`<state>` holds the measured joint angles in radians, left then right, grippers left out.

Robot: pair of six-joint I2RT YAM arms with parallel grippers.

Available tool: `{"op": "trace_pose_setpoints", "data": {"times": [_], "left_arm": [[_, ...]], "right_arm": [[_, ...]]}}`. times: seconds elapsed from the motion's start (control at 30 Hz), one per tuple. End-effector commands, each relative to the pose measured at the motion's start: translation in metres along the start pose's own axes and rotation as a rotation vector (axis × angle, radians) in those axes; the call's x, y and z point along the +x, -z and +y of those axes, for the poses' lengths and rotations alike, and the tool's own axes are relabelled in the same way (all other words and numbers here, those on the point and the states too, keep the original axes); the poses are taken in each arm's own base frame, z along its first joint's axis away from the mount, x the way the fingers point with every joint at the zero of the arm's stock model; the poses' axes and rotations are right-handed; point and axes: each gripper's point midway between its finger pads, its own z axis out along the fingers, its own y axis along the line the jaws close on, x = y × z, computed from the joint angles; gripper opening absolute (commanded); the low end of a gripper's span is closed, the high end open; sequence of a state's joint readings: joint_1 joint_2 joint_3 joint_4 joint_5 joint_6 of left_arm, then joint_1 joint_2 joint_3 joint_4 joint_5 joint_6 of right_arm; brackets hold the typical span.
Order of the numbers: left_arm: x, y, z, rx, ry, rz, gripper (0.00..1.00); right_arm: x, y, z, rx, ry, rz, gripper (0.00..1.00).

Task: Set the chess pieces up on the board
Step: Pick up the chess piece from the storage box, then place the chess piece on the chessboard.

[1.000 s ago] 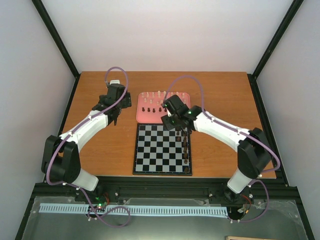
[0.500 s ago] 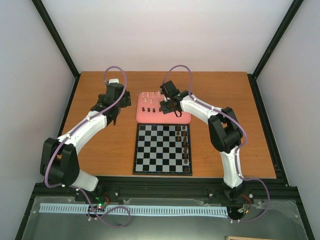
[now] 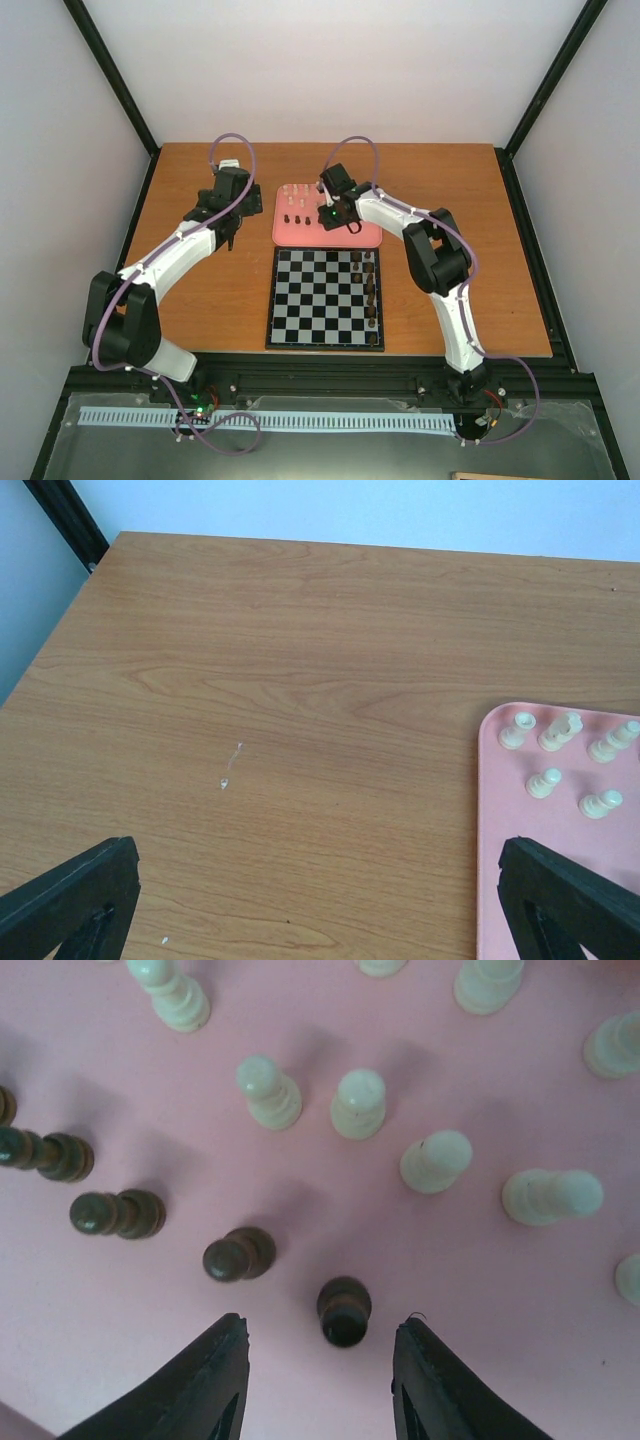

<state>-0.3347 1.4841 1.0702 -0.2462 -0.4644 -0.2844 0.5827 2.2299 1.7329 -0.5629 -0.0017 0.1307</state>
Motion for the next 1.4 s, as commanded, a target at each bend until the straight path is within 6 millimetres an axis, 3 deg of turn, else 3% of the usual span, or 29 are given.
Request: {"op": "trace_pose_setpoints", "data": {"times": [0.0,0.3,0.4,0.77,1.03,1.2,1.37], "left_arm": [[-0.015,-0.001,-0.001,-0.008,0.007,-0.031,1.0],[-0.015,-0.003,0.0,-0.019,0.001,-0.03,1.0],[-0.015,-0.004,-0.001,-0.021,0.0,-0.03,1.0],[-0.014,-0.006,-0.002,-0.019,-0.002,-0.025,1.0],[-0.013,-0.005,-0.001,-0.021,-0.001,-0.024,1.0],[-0.014,-0.004,-0.001,-0.019,0.001,-0.025,1.0],[-0.015,-0.002,0.0,-0.017,0.002,-0.03,1.0]], "right_arm": [[-0.015,-0.003,-0.002,-0.016,0.0,-0.028,0.41],[-0.019,-0.016,-0.008,0.009,0.003,-0.007,0.35],[-0.019,-0.018,-0.01,0.022,-0.004,0.002,0.29],[-0.012,-0.012,-0.016,0.053,-0.007,0.009,0.29],[-0.011,-0.014,-0.016,0.049,-0.01,0.019,0.09],[-0.02,0.011,-0.009,0.015,-0.016,-0.036,0.07],[-0.029,0.069,0.009,-0.014,-0.005,-0.134,0.07]]}}
